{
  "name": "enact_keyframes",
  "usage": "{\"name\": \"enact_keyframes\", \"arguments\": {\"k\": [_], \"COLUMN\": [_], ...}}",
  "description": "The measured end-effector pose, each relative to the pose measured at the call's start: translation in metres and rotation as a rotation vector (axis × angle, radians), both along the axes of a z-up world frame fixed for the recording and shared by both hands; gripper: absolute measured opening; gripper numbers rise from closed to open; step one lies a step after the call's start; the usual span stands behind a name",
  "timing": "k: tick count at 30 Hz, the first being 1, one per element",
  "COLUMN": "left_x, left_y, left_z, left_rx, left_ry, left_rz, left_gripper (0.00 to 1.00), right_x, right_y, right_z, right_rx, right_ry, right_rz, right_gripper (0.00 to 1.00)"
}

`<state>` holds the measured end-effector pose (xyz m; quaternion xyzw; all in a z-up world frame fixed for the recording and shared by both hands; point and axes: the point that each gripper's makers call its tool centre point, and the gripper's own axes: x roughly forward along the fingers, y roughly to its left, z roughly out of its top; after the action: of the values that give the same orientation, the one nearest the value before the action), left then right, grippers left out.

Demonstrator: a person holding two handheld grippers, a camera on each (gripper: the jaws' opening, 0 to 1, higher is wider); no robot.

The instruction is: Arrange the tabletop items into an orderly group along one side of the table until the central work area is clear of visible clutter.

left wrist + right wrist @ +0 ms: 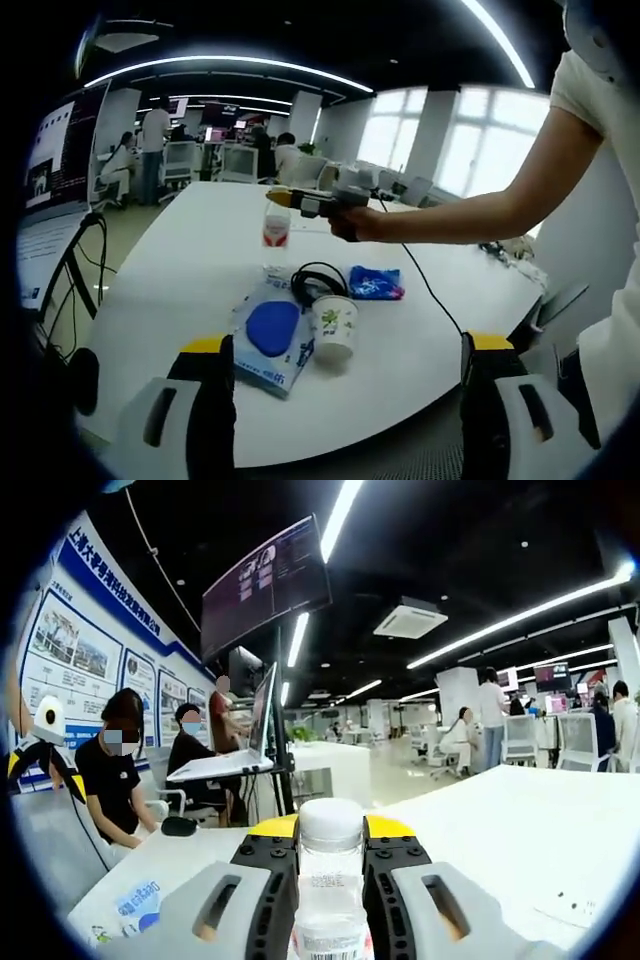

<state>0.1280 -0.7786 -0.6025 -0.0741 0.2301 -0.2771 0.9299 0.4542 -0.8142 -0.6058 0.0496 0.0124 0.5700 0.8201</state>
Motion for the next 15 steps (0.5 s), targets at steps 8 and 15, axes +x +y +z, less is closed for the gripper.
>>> {"name": "enact_keyframes", "arguments": {"k": [8,15], "left_x": [-0.0024,-0.0059], "left_y": [-0.0004,-0.0026], "left_z": [-0.0009,0.0004], "left_rx": [-0.002,-0.005], "left_ry": [0.004,0.003], "left_rz": [-0.003,-0.007], "left_gripper": [0.9,0.9], "right_x": [-0.0062,-0.0067], "right_y": [0.0038,0.0016], "right_z": [0.0003,-0.0001], "right_rx": [-0.03,-0.046], "right_ry": [0.007,-0.005], "right_rz": [0.025,0.026], "right_gripper": [0.2,0.2]}}
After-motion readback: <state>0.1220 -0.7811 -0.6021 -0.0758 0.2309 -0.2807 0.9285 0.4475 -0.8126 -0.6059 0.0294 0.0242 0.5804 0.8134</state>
